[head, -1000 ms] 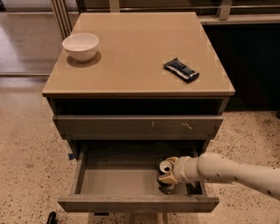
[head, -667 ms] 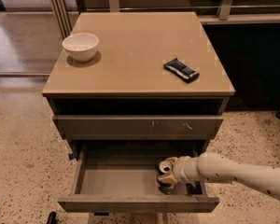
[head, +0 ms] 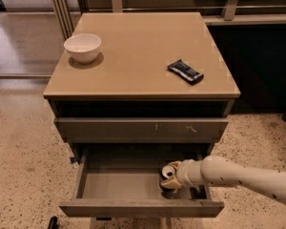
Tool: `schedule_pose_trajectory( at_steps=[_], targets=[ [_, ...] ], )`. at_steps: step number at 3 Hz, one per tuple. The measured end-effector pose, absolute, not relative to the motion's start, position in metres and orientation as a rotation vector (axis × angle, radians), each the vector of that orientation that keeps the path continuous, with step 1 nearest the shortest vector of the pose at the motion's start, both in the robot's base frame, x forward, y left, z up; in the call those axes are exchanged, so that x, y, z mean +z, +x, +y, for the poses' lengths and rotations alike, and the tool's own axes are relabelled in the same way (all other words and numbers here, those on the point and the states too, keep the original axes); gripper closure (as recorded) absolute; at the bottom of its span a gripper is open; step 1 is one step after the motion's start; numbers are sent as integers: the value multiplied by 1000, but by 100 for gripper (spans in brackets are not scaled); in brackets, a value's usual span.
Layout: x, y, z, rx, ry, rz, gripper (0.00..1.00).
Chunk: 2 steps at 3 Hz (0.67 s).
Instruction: Pick pepsi can from middle drawer and place on counter
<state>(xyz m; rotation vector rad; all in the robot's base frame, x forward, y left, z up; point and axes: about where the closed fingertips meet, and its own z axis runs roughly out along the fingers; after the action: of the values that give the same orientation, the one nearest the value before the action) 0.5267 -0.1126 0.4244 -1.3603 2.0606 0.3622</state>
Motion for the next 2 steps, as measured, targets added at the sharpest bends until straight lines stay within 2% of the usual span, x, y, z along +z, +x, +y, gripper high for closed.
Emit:
schedule_pose_trajectory(
  at_steps=[2],
  targets=[
    [473,509,-102,425,-1325,2125,100]
  ],
)
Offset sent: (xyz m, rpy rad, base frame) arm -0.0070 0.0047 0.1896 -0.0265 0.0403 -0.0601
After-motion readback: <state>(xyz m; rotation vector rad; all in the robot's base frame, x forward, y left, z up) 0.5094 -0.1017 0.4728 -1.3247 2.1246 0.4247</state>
